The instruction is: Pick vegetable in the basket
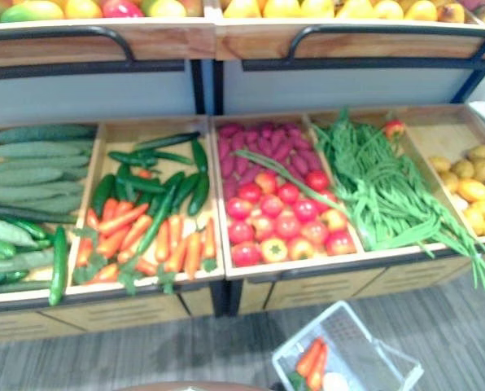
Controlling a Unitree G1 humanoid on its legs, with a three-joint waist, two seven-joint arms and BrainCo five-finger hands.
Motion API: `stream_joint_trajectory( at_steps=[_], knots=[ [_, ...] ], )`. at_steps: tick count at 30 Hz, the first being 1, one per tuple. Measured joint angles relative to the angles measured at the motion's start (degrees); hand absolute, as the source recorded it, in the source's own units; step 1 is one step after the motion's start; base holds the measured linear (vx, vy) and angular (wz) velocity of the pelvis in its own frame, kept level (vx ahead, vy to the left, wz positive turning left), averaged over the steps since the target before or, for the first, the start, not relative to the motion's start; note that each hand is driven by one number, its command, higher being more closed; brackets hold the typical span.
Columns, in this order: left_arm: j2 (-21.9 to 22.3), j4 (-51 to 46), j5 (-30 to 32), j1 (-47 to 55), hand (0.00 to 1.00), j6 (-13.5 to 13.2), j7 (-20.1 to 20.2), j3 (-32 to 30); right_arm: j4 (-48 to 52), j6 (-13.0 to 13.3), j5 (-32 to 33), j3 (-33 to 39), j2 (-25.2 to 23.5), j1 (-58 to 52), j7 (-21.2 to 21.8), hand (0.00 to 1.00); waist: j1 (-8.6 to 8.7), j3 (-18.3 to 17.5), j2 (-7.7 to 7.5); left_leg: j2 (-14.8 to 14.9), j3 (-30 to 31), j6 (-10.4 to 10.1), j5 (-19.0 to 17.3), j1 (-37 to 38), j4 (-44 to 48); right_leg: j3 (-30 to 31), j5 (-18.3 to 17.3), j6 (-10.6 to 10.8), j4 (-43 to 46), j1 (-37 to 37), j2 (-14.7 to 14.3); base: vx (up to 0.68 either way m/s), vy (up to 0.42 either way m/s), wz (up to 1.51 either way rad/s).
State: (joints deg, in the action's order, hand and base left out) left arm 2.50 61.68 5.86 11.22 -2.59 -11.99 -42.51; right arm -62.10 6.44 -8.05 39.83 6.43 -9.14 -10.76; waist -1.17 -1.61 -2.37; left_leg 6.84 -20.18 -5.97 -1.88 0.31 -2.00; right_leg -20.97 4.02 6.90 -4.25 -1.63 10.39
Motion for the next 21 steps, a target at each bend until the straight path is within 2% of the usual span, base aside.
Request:
stream_joint_trajectory(
  at_steps=[4,10,14,16,17,18,19,20,21],
  knots=[
    [-1.1,0.6,-0.6,-0.3,0.00,-0.1,1.2,5.8,-0.4,0.3,-0.5,-3.5,-0.2,1.4,0.1,1.00,1.08,0.2,0.49,0.0,-0.3,-0.2,-0.2,0.2,0.0,0.7,0.0,0.0,-0.2,-0.1,0.0,-0.02,-0.016,-0.08],
    [-3.0,1.8,0.2,-0.4,0.00,-0.3,0.9,11.6,-1.4,0.1,-0.7,-6.2,0.4,2.6,1.1,1.00,1.16,0.7,0.32,0.3,-2.1,-0.6,-1.4,1.3,0.7,3.0,0.1,0.1,-0.6,0.0,-0.5,-0.01,-0.021,-0.20],
    [-4.0,1.7,0.2,-1.2,0.00,-0.6,0.8,13.6,-1.4,0.2,-0.6,-6.8,0.7,3.7,1.4,1.00,1.11,3.2,0.18,1.2,-2.6,-0.2,-5.5,0.7,6.9,5.5,-0.2,0.0,1.4,-0.1,-0.3,0.01,0.008,-0.28],
    [-4.5,1.7,0.2,-2.0,0.00,-0.5,0.8,15.1,-1.3,0.3,-0.4,-6.8,0.7,4.4,1.4,1.00,1.58,5.3,0.05,1.9,-2.6,0.0,-8.1,0.5,10.9,6.1,-2.3,0.3,5.7,-1.0,0.3,-0.02,0.047,-0.16],
    [-5.1,1.7,0.3,-2.2,0.00,-0.5,0.8,16.1,-1.0,0.4,-0.3,-6.8,0.7,4.5,1.4,1.00,2.17,5.9,-0.17,2.4,-2.5,0.3,-9.9,-0.7,13.8,6.7,-3.8,0.5,10.4,-3.1,1.1,-0.06,0.086,-0.14],
    [-5.4,2.1,1.4,-3.1,0.00,-0.5,0.8,17.1,0.3,0.7,0.6,-7.0,0.4,4.6,1.5,1.00,2.60,6.6,0.08,3.4,-2.9,0.6,-11.1,-1.5,16.0,8.2,-3.8,0.4,16.1,-6.4,1.1,-0.06,0.098,-0.22],
    [-5.7,2.1,1.8,-3.2,0.00,-0.4,0.8,17.9,1.1,0.9,1.4,-7.1,0.0,4.6,1.5,1.00,2.73,7.2,0.00,3.8,-3.4,0.7,-11.5,-1.6,16.6,9.2,-3.5,0.0,18.8,-7.8,1.1,-0.07,0.141,-0.52],
    [-6.4,2.2,2.3,-3.7,0.00,-0.3,0.8,18.9,2.8,1.3,1.9,-7.2,-0.8,4.5,1.5,1.00,2.67,8.0,-0.34,4.5,-5.5,0.8,-12.0,-1.0,17.7,11.2,-1.8,-1.4,22.1,-10.4,0.4,-0.06,0.133,-0.84],
    [-6.6,2.1,2.7,-4.0,0.00,0.0,0.8,19.4,4.4,1.4,1.9,-8.7,-1.4,4.5,1.5,1.00,2.76,8.4,-0.30,6.3,-7.7,0.9,-12.9,-1.3,19.0,12.4,2.0,-1.4,22.2,-12.1,-1.1,-0.11,0.165,-1.30]
  ],
)
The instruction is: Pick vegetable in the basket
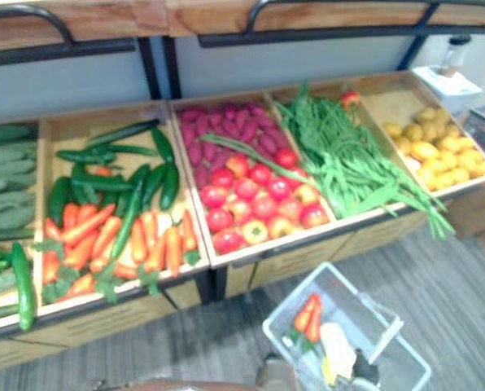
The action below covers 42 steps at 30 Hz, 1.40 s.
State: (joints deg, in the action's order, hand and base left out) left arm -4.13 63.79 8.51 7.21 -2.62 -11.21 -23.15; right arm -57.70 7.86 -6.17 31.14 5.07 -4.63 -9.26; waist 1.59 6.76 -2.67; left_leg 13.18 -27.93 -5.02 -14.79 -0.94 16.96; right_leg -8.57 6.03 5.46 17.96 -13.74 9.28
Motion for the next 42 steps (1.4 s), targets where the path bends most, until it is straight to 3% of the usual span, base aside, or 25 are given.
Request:
stream_joint_trajectory(
  at_steps=[2,3,5,7,10,11,12,13,14,15,17,19,21,22,24,26,28,29,31,33,34,36,37,39,42],
  knots=[
    [-0.1,-0.7,1.4,-0.9,0.00,0.1,0.1,0.3,3.0,0.4,-0.1,-1.7,-1.2,0.0,0.6,1.00,-0.14,0.5,0.50,2.6,-5.0,0.3,-0.5,0.4,0.8,0.2,8.7,-0.1,-4.5,-1.2,-2.9,-0.14,0.141,-1.39],
    [-0.1,-1.3,1.9,-0.4,0.00,0.0,0.2,0.3,4.1,0.5,-0.1,-2.4,-1.7,0.1,1.1,1.00,-0.27,1.0,0.71,4.3,-9.9,1.8,0.5,1.2,-0.6,-1.6,12.0,0.1,-8.7,-0.5,-3.8,-0.18,0.117,-1.32],
    [-0.4,-3.1,2.0,-0.5,0.00,-0.2,0.3,0.5,4.9,0.5,0.0,-1.7,-2.3,-0.1,1.3,1.00,0.18,1.4,-0.32,3.9,-14.7,2.4,0.9,2.5,-1.9,-9.4,1.7,-4.7,6.0,-2.1,-0.6,-0.17,0.107,-1.12],
    [-0.6,-3.3,3.2,-0.3,0.00,-0.6,0.4,0.9,3.5,0.9,0.0,-2.4,-1.2,-0.6,1.2,1.00,0.20,1.2,-0.70,4.0,-20.1,2.6,0.9,3.8,-1.3,-14.6,-4.2,-5.0,21.5,-1.1,4.1,-0.07,0.064,-1.13],
    [-1.4,-3.5,3.6,-0.5,0.00,-0.5,0.5,2.6,-0.4,0.9,-0.1,-2.5,0.6,0.7,1.0,1.00,0.76,0.6,-1.68,3.8,-26.3,2.6,0.8,4.1,0.5,-18.2,-4.3,-5.2,28.4,3.7,10.1,-0.02,-0.062,-1.23],
    [-1.9,-3.4,3.6,-0.5,0.00,-0.4,0.6,2.7,-2.1,0.8,-0.3,-2.7,0.7,1.4,1.0,1.00,0.67,0.1,-2.53,4.4,-27.6,2.6,0.8,4.1,2.6,-19.9,-4.9,-4.4,24.7,5.1,10.4,0.04,-0.187,-1.55],
    [-2.1,-2.8,3.5,-0.6,0.00,-0.3,0.8,2.6,-3.3,0.1,-0.4,-2.7,1.0,2.3,1.0,1.00,0.33,0.1,-1.26,6.8,-28.3,3.0,1.0,3.5,6.0,-22.3,-5.6,-5.8,21.5,6.2,8.5,0.05,-0.193,-1.25],
    [-2.0,-2.5,3.5,-0.6,0.00,-0.4,1.1,2.7,-3.7,-0.2,-0.4,-2.4,1.1,2.6,0.9,1.00,-0.28,0.3,-1.42,7.6,-28.1,3.7,0.0,1.8,8.1,-22.6,-5.5,-5.9,18.6,6.8,7.5,-0.08,-0.178,-1.15],
    [-2.2,-2.2,3.8,-1.2,0.00,-0.5,1.7,2.9,-4.9,-0.9,-0.4,-1.7,1.2,3.9,0.7,1.00,-0.08,-0.3,-1.77,1.5,-24.2,3.3,-1.3,-0.7,0.4,-21.0,-7.4,-5.4,12.4,8.0,7.4,-0.35,-0.166,-1.08],
    [-1.3,-2.5,3.8,-1.1,0.00,-1.3,1.7,4.5,-6.6,-1.5,-0.4,-1.8,2.7,4.3,0.7,1.00,0.26,-0.5,-0.98,-2.7,-24.0,8.8,9.3,-1.8,-8.6,-22.1,-11.6,-3.1,13.5,7.2,9.8,-0.40,-0.157,-1.05],
    [-1.8,-2.2,3.5,-1.6,0.00,-0.6,1.5,4.9,-7.4,-2.3,-0.2,-1.8,2.9,5.3,0.4,1.00,-0.14,-1.1,-1.50,-0.7,-28.6,7.4,6.1,-3.3,-2.0,-23.2,-16.1,1.9,9.4,7.1,11.5,-0.11,-0.255,-1.18],
    [-0.6,-2.1,3.5,-1.9,0.00,-0.5,1.4,4.8,-7.6,-2.5,-0.7,-2.5,3.6,6.5,0.3,1.00,-0.66,-1.2,0.72,5.6,-33.0,6.8,3.8,-3.3,5.7,-24.7,-15.4,0.7,3.6,8.1,7.0,0.12,-0.327,-1.39],
    [-0.7,-2.0,3.3,-0.7,0.00,-0.6,1.4,5.5,-7.5,-2.4,-0.7,-4.7,3.2,4.8,0.6,1.00,-0.25,-1.3,1.69,12.9,-34.5,5.5,2.7,-1.5,16.2,-23.3,-15.2,0.3,-2.7,13.3,2.5,0.07,-0.272,-0.96],
    [-0.7,-1.6,3.0,-0.9,0.00,-0.6,1.3,5.5,-7.4,-2.3,-0.7,-4.7,3.7,4.0,0.5,1.00,-0.11,-2.0,2.50,12.7,-33.4,3.8,1.9,-1.8,14.1,-23.0,-15.4,0.3,-3.0,13.4,2.2,-0.01,-0.148,-0.63],
    [1.5,-0.9,2.8,-1.8,0.00,-0.6,1.2,6.3,-7.5,-2.1,-0.7,-5.0,5.4,2.8,0.4,1.00,0.49,-3.3,5.23,13.0,-34.7,3.9,4.3,-0.1,9.9,-22.2,-15.6,0.6,-3.7,13.0,1.1,0.01,-0.097,-0.69],
    [1.6,-0.9,2.7,-1.7,0.00,-0.6,0.8,5.7,-7.5,-1.3,-0.7,-7.1,5.2,2.7,0.5,1.00,0.46,-3.2,5.26,14.8,-36.0,3.0,5.3,2.1,13.1,-21.1,-15.6,0.5,-4.6,13.6,0.3,0.05,-0.107,-0.85],
    [1.5,-1.0,0.5,-0.9,0.00,-0.7,0.2,5.2,-8.3,-1.2,-0.7,-9.5,4.9,2.7,0.5,1.00,-0.08,-2.8,4.59,16.0,-28.8,3.5,8.3,3.9,17.6,-16.5,-15.8,0.1,-5.7,16.1,-0.8,0.05,-0.102,-1.09],
    [1.3,-1.1,-1.3,-0.5,0.00,-1.1,0.2,4.8,-8.2,-0.8,-0.7,-11.0,4.4,2.8,0.5,1.00,-0.36,-2.3,3.68,15.3,-17.5,6.3,11.3,0.8,22.9,-12.5,-16.0,-0.4,-6.4,17.5,-0.2,0.04,-0.031,-1.33],
    [1.9,-1.1,-2.2,-0.4,0.00,-1.7,0.1,5.0,-8.1,-0.6,-0.7,-11.5,5.1,3.8,0.6,1.00,-1.20,-2.4,3.65,3.0,4.6,-0.1,2.1,-3.1,18.6,-4.4,-16.1,-0.5,-6.4,16.0,1.8,0.05,0.140,-1.83],
    [1.9,-1.1,-2.7,-0.2,0.00,-2.0,0.2,5.5,-8.4,-0.1,-0.8,-11.4,5.3,3.8,0.6,1.00,-2.54,-2.2,3.65,-4.4,14.8,-1.1,-1.0,-4.0,13.2,0.8,-16.0,-0.3,-6.6,14.8,1.8,0.05,0.217,-1.69],
    [1.9,-1.0,-2.8,0.1,0.00,-2.2,0.3,5.9,-8.5,0.1,-0.9,-11.3,5.4,3.7,0.7,1.00,-2.80,-1.7,4.19,-8.6,22.0,-1.5,-0.2,-3.8,6.6,3.7,-15.5,0.5,-7.0,15.1,0.7,0.03,0.196,-1.34],
    [1.9,-0.9,-2.7,0.2,0.00,-2.2,0.8,6.2,-8.4,0.3,-1.8,-11.2,5.4,3.7,0.9,1.00,-3.17,-1.1,4.67,-9.6,24.1,0.3,-1.3,-1.9,2.6,6.8,-15.1,1.2,-8.6,14.8,-1.3,0.03,0.236,-1.12],
    [1.4,-1.0,-2.6,0.2,0.00,-2.3,0.9,6.3,-8.4,0.3,-2.1,-11.2,4.9,3.6,0.9,1.00,-3.12,-1.1,3.99,-9.9,23.5,0.4,-1.2,-1.5,1.2,7.7,-14.7,1.8,-9.2,14.7,-0.9,0.06,0.209,-0.72],
    [-0.5,-0.9,-2.0,-0.2,0.00,-2.3,1.3,6.3,-8.4,0.5,-2.4,-9.4,2.8,3.3,1.0,1.00,-2.65,-1.1,1.00,-11.8,21.8,3.2,0.6,-0.9,-3.0,8.9,-13.3,2.8,-11.2,13.3,1.0,0.06,0.132,-0.31],
    [-1.0,0.2,0.8,-0.2,0.00,-2.2,1.4,7.1,-8.3,0.6,-2.4,-8.8,2.8,3.3,1.0,1.00,-1.75,-1.2,0.54,-13.9,20.5,4.4,3.1,0.9,-8.5,9.1,-12.1,3.0,-12.9,12.7,2.7,0.07,0.095,-0.13]
  ],
)
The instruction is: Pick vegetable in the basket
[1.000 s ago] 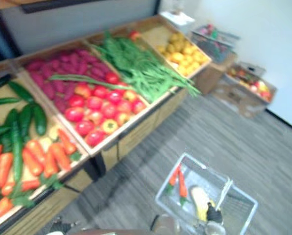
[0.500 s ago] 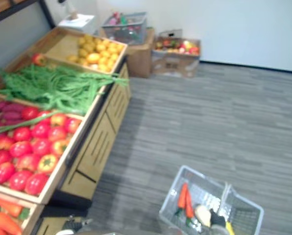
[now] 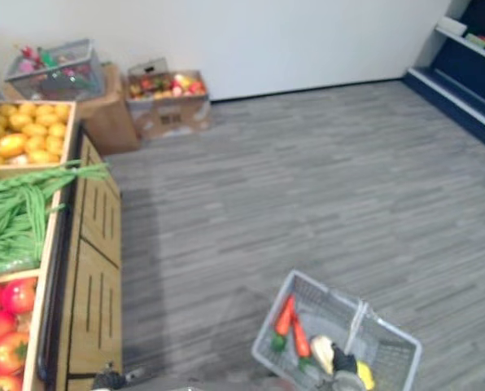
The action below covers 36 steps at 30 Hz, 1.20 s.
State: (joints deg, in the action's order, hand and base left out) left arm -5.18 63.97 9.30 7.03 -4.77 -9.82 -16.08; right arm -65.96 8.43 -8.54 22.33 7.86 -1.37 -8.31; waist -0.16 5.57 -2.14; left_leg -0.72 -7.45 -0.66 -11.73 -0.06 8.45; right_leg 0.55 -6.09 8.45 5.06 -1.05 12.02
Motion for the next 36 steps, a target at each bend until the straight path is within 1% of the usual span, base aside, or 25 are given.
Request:
stream_joint_trajectory(
  at_steps=[1,2,4,6,8,9,10,12,13,15,16,17,19,20,21,22,24,26,28,29,30,31,32,33,36],
  knots=[
    [0.1,0.1,0.7,0.0,0.00,0.0,0.0,0.2,0.2,0.1,0.0,0.0,0.1,0.0,0.0,1.00,0.05,-0.1,-0.20,-0.3,-0.2,0.1,0.5,0.9,-1.3,0.0,0.1,0.1,0.0,0.1,0.2,0.10,0.067,-0.19],
    [0.2,0.5,1.2,-0.1,0.00,0.0,0.0,0.8,0.5,0.2,-0.1,-0.1,0.2,0.0,0.0,1.00,0.10,0.0,0.30,-0.5,-0.4,0.1,1.1,1.7,-3.1,0.0,0.1,0.1,0.2,0.2,0.3,0.13,0.041,-0.13],
    [0.4,1.0,2.2,-0.3,0.00,0.0,0.0,1.3,0.9,0.5,-0.5,-0.2,0.1,0.0,0.0,1.00,0.16,0.4,0.34,0.0,-1.3,0.0,1.2,3.3,-4.5,0.0,0.1,0.1,1.7,-0.2,-0.2,0.13,0.011,-0.16],
    [0.5,1.4,2.7,-0.5,0.00,0.0,0.0,2.2,1.2,0.7,-0.6,-0.3,0.2,0.5,0.0,1.00,0.01,0.7,1.02,1.2,-1.5,0.0,1.2,4.7,-4.4,-0.8,0.1,0.1,7.9,-2.2,-1.6,0.13,-0.037,-0.10],
    [0.3,1.2,3.2,-0.5,0.00,0.0,0.0,2.4,2.2,0.7,-0.9,-0.3,-0.1,0.4,0.0,1.00,0.04,1.4,0.74,2.3,-1.5,-0.4,1.3,7.0,-4.5,-2.4,0.1,0.1,15.5,-3.8,-2.1,0.10,-0.045,0.06],
    [0.2,1.0,3.2,-0.5,0.00,0.0,0.0,2.4,2.3,0.7,-1.1,-0.3,-0.3,0.3,0.0,1.00,0.03,1.5,0.71,2.4,-1.4,-0.6,1.4,7.5,-4.4,-2.8,0.1,0.0,17.0,-3.8,-2.0,0.05,-0.046,0.16],
    [0.1,0.6,3.3,-0.3,0.00,0.0,0.1,2.3,2.6,0.8,-2.0,-0.3,-0.7,0.1,0.0,1.00,0.01,1.7,0.04,2.5,-1.3,-0.7,1.5,8.1,-4.5,-3.2,0.0,-0.1,19.0,-3.8,-1.7,0.04,-0.041,0.17],
    [0.0,0.3,3.3,-0.2,0.00,-0.1,0.1,2.3,2.9,1.1,-2.7,-0.3,-1.1,0.1,0.0,1.00,-0.18,1.5,-0.12,2.3,-1.1,-0.7,1.5,8.1,-4.8,-3.3,0.0,-0.1,19.3,-3.8,-0.8,0.05,-0.008,0.19],
    [0.0,0.0,3.3,-0.2,0.00,-0.1,0.2,2.3,3.3,1.1,-2.8,-0.4,-1.2,0.2,0.0,1.00,-0.25,1.3,0.14,2.1,-0.4,-0.7,1.5,7.9,-5.2,-3.7,0.0,-0.1,18.7,-3.9,-0.3,0.08,0.003,0.29],
    [0.0,-0.3,3.3,-0.2,0.00,-0.1,0.3,2.1,3.5,1.0,-2.8,-0.3,-1.5,0.1,0.0,1.00,-0.37,1.2,-0.18,2.0,0.5,-0.7,1.5,7.0,-5.3,-3.8,0.0,-0.2,18.3,-3.9,-0.1,0.06,-0.001,0.31],
    [0.0,-0.3,3.3,-0.1,0.00,-0.1,0.3,1.1,3.7,1.0,-2.8,-0.1,-1.8,0.1,0.0,1.00,-0.85,1.0,-0.61,2.3,1.7,-0.7,1.5,7.0,-5.3,-3.0,0.0,-0.2,21.0,-5.2,-0.3,0.04,-0.037,0.21],
    [-0.1,-0.3,3.3,0.0,0.00,-0.1,0.3,1.0,3.8,1.0,-2.8,0.1,-2.0,0.0,0.0,1.00,-0.93,0.8,-0.57,2.4,2.3,-0.8,1.5,6.8,-5.4,-2.8,-1.3,-1.4,21.6,-6.1,-0.4,0.07,-0.062,0.35],
    [-1.1,-0.2,3.1,0.5,0.00,-0.1,0.3,0.9,3.3,0.8,-2.9,0.4,-2.9,-0.6,0.2,1.00,-0.99,-0.6,-2.04,2.5,3.9,-1.1,1.3,6.0,-5.2,-2.5,-2.1,-1.2,16.9,-4.8,-0.2,0.08,-0.094,0.48],
    [-1.4,-0.2,3.0,0.6,0.00,-0.1,0.3,0.2,2.1,0.5,-2.9,1.4,-3.6,-0.7,0.2,1.00,-1.26,-1.0,-2.91,2.8,5.3,-1.9,1.1,6.0,-5.2,-3.9,-2.9,-0.1,12.6,-1.9,-0.4,0.09,-0.172,0.49],
    [-1.2,-0.2,2.6,0.5,0.00,-0.1,0.3,-1.3,1.5,0.2,-3.2,1.5,-3.9,-0.8,0.3,1.00,-1.68,-1.5,-3.22,3.4,6.2,-2.8,0.9,5.1,-5.0,-6.0,-2.9,0.0,8.9,0.5,-1.0,0.08,-0.199,0.46],
    [-0.8,-0.2,2.2,0.5,0.00,-0.1,0.3,-2.3,1.3,0.1,-3.9,1.5,-3.9,-0.7,0.3,1.00,-1.65,-1.8,-3.38,3.9,6.7,-3.1,0.9,5.0,-4.9,-7.2,-2.9,0.0,7.8,1.3,-1.4,0.07,-0.210,0.53],
    [0.7,-0.2,1.3,0.8,0.00,-0.1,0.1,-5.2,0.7,-0.3,-5.0,1.6,-3.8,-0.8,0.3,1.00,-1.60,-1.8,-2.23,5.6,9.6,-4.3,0.9,4.2,-4.0,-11.7,-2.8,-0.1,4.7,4.7,-3.1,0.09,-0.197,0.72],
    [1.3,-0.5,0.2,1.3,0.00,-0.1,-0.2,-6.3,0.3,-0.6,-4.9,1.6,-3.6,-1.1,0.3,1.00,-1.63,-2.0,-1.70,6.6,11.5,-5.2,1.4,3.5,-3.4,-14.8,-2.8,-0.1,4.4,6.6,-4.2,0.10,-0.183,0.85],
    [1.8,-0.9,-0.3,1.7,0.00,-0.1,-0.5,-6.3,-0.2,-0.7,-4.9,1.8,-3.6,-1.5,0.2,1.00,-1.60,-2.3,-1.41,7.2,11.3,-6.1,2.0,2.7,-2.0,-17.8,-2.8,-0.1,5.6,7.6,-4.6,0.10,-0.119,0.91],
    [2.1,-1.3,-1.3,1.9,0.00,-0.1,-0.5,-6.3,-0.2,-0.7,-4.7,2.0,-3.5,-1.9,0.1,1.00,-1.58,-2.3,-1.03,7.7,10.9,-6.1,2.7,2.1,-0.7,-19.3,-3.0,-0.4,9.0,7.0,-4.5,0.09,-0.072,0.74],
    [2.8,-2.2,-2.9,2.0,0.00,-0.1,-0.9,-6.5,0.4,-0.3,-4.3,2.2,-2.9,-1.6,0.1,1.00,-1.62,-1.8,-0.13,8.7,9.3,-6.0,3.1,1.5,1.2,-19.3,-3.7,-2.1,17.5,3.1,-3.9,0.03,-0.043,0.67],
    [2.9,-2.3,-3.9,2.4,0.00,-0.1,-1.1,-6.5,1.0,-0.1,-3.9,2.1,-2.8,-1.7,0.1,1.00,-1.41,-1.8,0.38,9.1,8.2,-6.1,3.1,1.0,2.0,-19.1,-6.4,-2.0,16.8,2.5,-4.3,0.03,-0.008,0.36],
    [2.2,-2.6,-5.2,3.0,0.00,-0.3,-1.1,-6.9,2.2,0.5,-3.8,1.5,-3.6,-1.9,0.2,1.00,-1.70,-2.1,-1.72,8.2,5.4,-6.3,3.3,1.1,1.8,-18.7,-2.9,-3.1,5.5,3.6,-4.4,0.00,-0.026,0.22],
    [1.9,-2.2,-6.0,3.1,0.00,-0.4,-1.0,-6.8,2.0,0.7,-3.8,1.6,-3.9,-1.8,0.3,1.00,-1.68,-2.1,-1.87,8.3,4.6,-6.5,3.0,1.3,1.0,-19.3,-4.1,-3.4,5.0,4.4,-4.2,0.06,-0.073,0.16],
    [2.5,-0.9,-7.0,2.9,0.00,-0.5,-1.0,-6.8,1.9,0.8,-3.8,1.8,-3.6,-1.7,1.5,1.00,-1.37,-2.3,-0.68,8.6,3.2,-6.5,5.5,2.3,-3.6,-20.1,-4.1,-3.5,2.8,4.3,-4.7,0.06,-0.085,0.15]
  ],
)
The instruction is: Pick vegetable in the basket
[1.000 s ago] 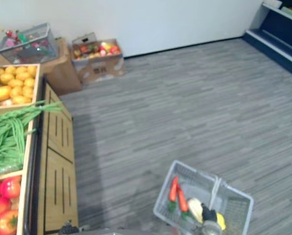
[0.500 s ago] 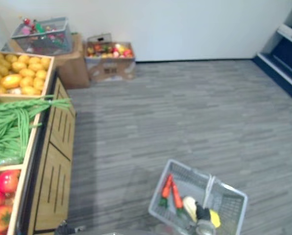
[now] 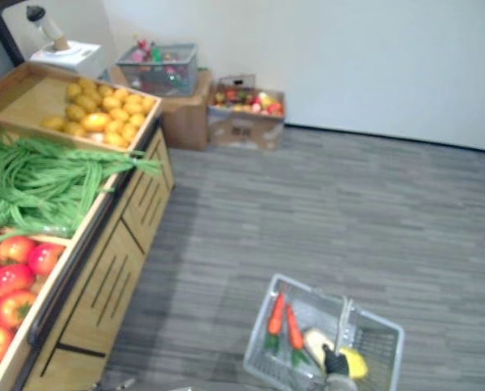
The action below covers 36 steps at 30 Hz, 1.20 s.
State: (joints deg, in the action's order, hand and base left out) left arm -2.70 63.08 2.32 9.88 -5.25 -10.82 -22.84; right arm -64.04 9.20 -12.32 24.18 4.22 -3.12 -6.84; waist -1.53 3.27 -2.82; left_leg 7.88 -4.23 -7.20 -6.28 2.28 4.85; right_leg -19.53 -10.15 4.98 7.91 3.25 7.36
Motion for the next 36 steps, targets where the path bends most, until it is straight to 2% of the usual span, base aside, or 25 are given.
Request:
stream_joint_trajectory(
  at_steps=[1,3,4,13,14,17,25,30,36],
  knots=[
    [0.7,0.8,0.0,0.0,0.00,-0.4,0.2,0.1,0.1,0.0,0.6,0.2,0.9,0.2,-0.1,1.00,0.21,-0.2,1.46,-0.3,0.0,-0.1,0.6,0.2,-2.2,-0.3,0.1,0.0,-1.1,-0.1,0.0,0.00,-0.007,0.11],
    [1.4,1.2,0.0,0.0,0.00,-0.6,0.5,0.6,0.0,-0.1,1.2,0.2,1.7,0.2,0.0,1.00,0.29,-0.2,2.74,-0.5,-0.1,0.0,1.0,1.1,-4.0,-0.6,0.2,0.2,-1.3,0.3,0.1,0.02,0.036,0.12],
    [1.3,1.6,0.0,0.0,0.00,-0.7,0.5,0.9,0.0,-0.2,1.3,0.1,1.6,0.5,0.0,1.00,0.28,-0.3,2.87,-0.6,-0.4,0.0,1.4,1.5,-4.8,-0.6,0.3,0.3,-1.4,0.3,0.3,0.02,0.044,0.04],
    [-1.3,2.5,0.0,0.0,0.00,-1.0,2.5,5.3,-1.9,-0.2,2.2,-2.1,1.6,0.8,0.0,1.00,1.24,-0.2,1.19,-1.9,-1.8,0.3,1.7,2.7,-5.8,-0.2,2.3,1.2,-2.9,1.3,1.1,0.01,0.047,-0.02],
    [-1.8,2.5,0.0,0.0,0.00,-1.0,2.6,6.4,-1.9,-0.2,2.2,-2.4,1.5,0.8,0.0,1.00,1.32,-0.1,0.51,-2.2,-1.8,0.6,1.9,2.8,-5.8,0.0,2.4,1.3,-2.9,1.3,1.4,-0.02,0.046,-0.06],
    [-2.3,2.6,-0.1,-0.1,0.00,-1.7,2.6,7.2,-2.1,-0.2,2.4,-2.6,1.5,0.8,0.0,1.00,1.27,0.0,0.25,-2.6,-2.3,0.9,2.1,2.8,-5.8,0.5,2.7,1.8,-2.9,1.1,1.9,-0.04,0.039,-0.06],
    [-2.8,3.6,-4.0,0.0,0.00,-1.9,3.4,9.0,-2.4,-0.2,6.4,-2.5,1.5,1.0,0.1,1.00,1.34,0.2,0.55,-2.5,-4.8,1.6,2.5,4.0,-7.9,2.8,5.1,1.6,-5.9,1.2,0.9,-0.08,0.022,-0.13],
    [-3.3,4.4,-4.1,-0.1,0.00,-2.1,3.9,9.9,-3.4,-0.2,10.1,-2.0,1.7,0.3,0.0,1.00,1.66,0.5,0.58,-2.6,-4.8,1.8,2.7,5.1,-8.4,2.8,5.2,1.8,-5.8,2.2,0.9,-0.08,0.010,-0.01],
    [-4.1,5.3,-4.4,-0.1,0.00,-2.1,4.5,13.4,-3.4,0.0,10.1,-2.0,1.9,0.2,0.0,1.00,1.83,0.5,1.00,-2.8,-6.1,1.9,3.2,6.9,-10.1,3.7,5.3,1.8,-6.5,2.7,0.3,0.02,0.006,-0.09]
  ],
)
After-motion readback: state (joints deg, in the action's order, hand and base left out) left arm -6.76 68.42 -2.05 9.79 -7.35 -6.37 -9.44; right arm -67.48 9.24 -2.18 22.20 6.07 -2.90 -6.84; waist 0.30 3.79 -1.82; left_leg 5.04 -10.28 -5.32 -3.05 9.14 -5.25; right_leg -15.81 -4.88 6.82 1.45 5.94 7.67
